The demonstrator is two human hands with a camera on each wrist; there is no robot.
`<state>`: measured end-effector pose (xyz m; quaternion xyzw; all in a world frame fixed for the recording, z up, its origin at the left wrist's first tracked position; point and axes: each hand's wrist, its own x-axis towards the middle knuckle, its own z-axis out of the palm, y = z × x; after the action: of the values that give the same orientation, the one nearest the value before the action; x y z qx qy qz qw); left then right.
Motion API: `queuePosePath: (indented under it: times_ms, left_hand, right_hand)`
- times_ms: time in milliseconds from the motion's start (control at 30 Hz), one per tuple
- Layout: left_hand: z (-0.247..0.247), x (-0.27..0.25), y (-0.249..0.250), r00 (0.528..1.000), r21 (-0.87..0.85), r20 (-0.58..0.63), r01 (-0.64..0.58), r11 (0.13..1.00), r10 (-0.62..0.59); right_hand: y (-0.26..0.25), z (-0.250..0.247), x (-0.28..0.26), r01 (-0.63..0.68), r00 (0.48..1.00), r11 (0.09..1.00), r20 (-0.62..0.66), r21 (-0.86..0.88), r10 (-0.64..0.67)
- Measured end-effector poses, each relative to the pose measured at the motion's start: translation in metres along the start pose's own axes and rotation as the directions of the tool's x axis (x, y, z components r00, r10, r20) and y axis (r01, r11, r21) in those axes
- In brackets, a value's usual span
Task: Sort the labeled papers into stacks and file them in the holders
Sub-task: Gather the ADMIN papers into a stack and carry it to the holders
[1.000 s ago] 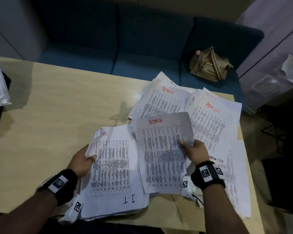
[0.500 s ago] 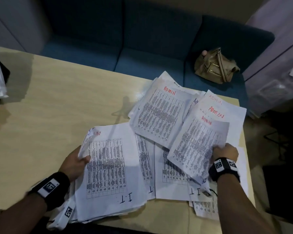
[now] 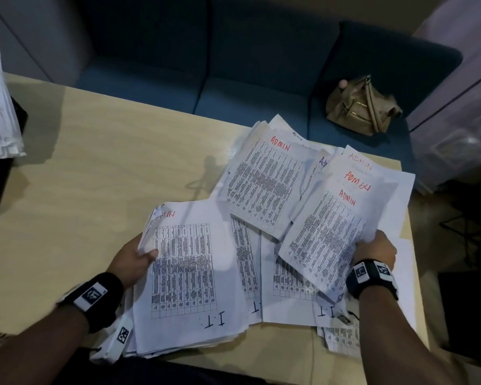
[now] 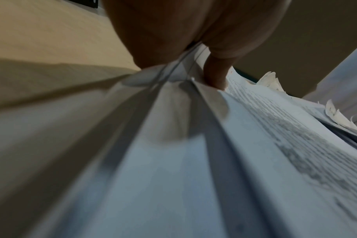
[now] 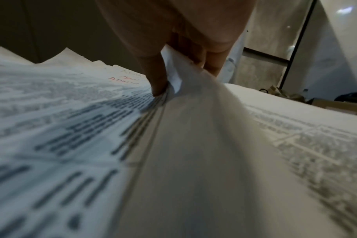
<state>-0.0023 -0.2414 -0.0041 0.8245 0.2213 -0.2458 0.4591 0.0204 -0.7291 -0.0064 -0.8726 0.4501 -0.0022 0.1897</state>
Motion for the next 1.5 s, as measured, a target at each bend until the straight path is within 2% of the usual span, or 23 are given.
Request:
queuePosePath:
  times_ms: [267, 333, 400, 500, 533, 633, 733, 833, 900, 967, 1000, 1033, 1067, 1100, 1200, 1233, 1333, 1400, 1500]
  left_hand:
    - [-0.001, 0.002, -0.001, 1.000, -0.026, 0.004, -0.001, 1.000, 0.001]
    - [0.000, 0.001, -0.002, 1.000, -0.028, 0.010, -0.008, 1.000, 0.008]
    - [0.000, 0.001, -0.001, 1.000, -0.024, 0.006, -0.015, 1.000, 0.015]
    - [0.000, 0.001, -0.002, 1.000, -0.027, 0.000, -0.016, 0.999, 0.016]
    - [0.000, 0.001, -0.002, 1.000, -0.027, -0.001, -0.017, 0.999, 0.017]
    - [-0.001, 0.000, -0.004, 1.000, -0.051, -0.006, -0.013, 0.999, 0.013]
    - [-0.006, -0.004, -0.007, 1.000, -0.134, -0.012, 0.011, 0.991, -0.013]
    - [-0.017, -0.004, -0.011, 1.000, -0.197, -0.023, 0.013, 0.980, -0.017]
    - [-0.023, -0.004, -0.011, 0.999, -0.239, -0.040, 0.011, 0.971, -0.021]
    - [-0.026, -0.001, -0.008, 0.998, -0.317, -0.050, 0.023, 0.948, -0.041]
    - [-0.025, 0.000, -0.006, 0.997, -0.321, -0.061, 0.016, 0.947, -0.038]
    - [-0.024, 0.002, -0.003, 0.997, -0.296, -0.071, 0.011, 0.955, -0.033]
    - [-0.021, 0.004, -0.001, 0.997, -0.275, -0.073, 0.014, 0.961, -0.035]
    - [-0.018, 0.004, 0.002, 0.996, -0.284, -0.069, 0.025, 0.958, -0.047]
    - [-0.004, 0.003, 0.008, 0.998, -0.333, -0.034, 0.043, 0.942, -0.057]
    - [-0.001, 0.002, 0.009, 0.998, -0.327, -0.027, 0.036, 0.944, -0.048]
    - [0.006, 0.003, 0.011, 0.999, -0.341, -0.007, 0.032, 0.939, -0.036]
    - [0.008, 0.001, 0.015, 1.000, -0.323, 0.031, 0.009, 0.946, 0.001]
    - [0.008, -0.006, 0.021, 0.995, -0.343, 0.092, -0.008, 0.939, 0.041]
  right_hand:
    - [-0.002, 0.007, -0.001, 0.100, 0.995, 0.975, 0.011, -0.197, -0.100]
    - [-0.003, 0.008, -0.002, 0.167, 0.985, 0.955, 0.009, -0.245, -0.170]
    - [-0.007, 0.006, -0.002, 0.176, 0.984, 0.972, -0.007, -0.154, -0.180]
    - [-0.019, -0.005, -0.009, -0.018, 1.000, 0.987, 0.002, 0.158, 0.018]
    - [-0.023, -0.010, -0.010, -0.026, 1.000, 0.970, -0.003, 0.243, 0.027]
    - [-0.041, -0.033, -0.022, 0.156, 0.988, 0.916, -0.065, 0.370, -0.142]
    - [-0.052, -0.052, -0.041, 0.310, 0.946, 0.798, -0.081, 0.517, -0.315]
    - [-0.065, -0.073, -0.070, 0.326, 0.934, 0.625, -0.142, 0.709, -0.327]
    - [-0.073, -0.083, -0.083, 0.270, 0.927, 0.442, -0.106, 0.855, -0.360]
    - [-0.080, -0.090, -0.096, 0.104, 0.892, 0.206, 0.001, 0.973, -0.453]
    - [-0.086, -0.089, -0.102, 0.026, 0.871, 0.184, 0.068, 0.983, -0.486]
    - [-0.093, -0.086, -0.111, -0.027, 0.842, 0.211, 0.136, 0.977, -0.522]
    - [-0.097, -0.077, -0.118, -0.049, 0.832, 0.281, 0.195, 0.958, -0.520]
    - [-0.103, -0.067, -0.130, -0.042, 0.830, 0.355, 0.231, 0.934, -0.509]
    - [-0.103, -0.025, -0.152, -0.053, 0.769, 0.526, 0.370, 0.849, -0.521]
    - [-0.099, -0.009, -0.155, -0.038, 0.762, 0.608, 0.416, 0.793, -0.496]
    - [-0.089, 0.026, -0.164, 0.089, 0.793, 0.864, 0.490, 0.496, -0.363]
    - [-0.088, 0.039, -0.176, 0.168, 0.770, 0.913, 0.529, 0.373, -0.358]
    - [-0.091, 0.046, -0.192, 0.247, 0.708, 0.897, 0.564, 0.366, -0.425]
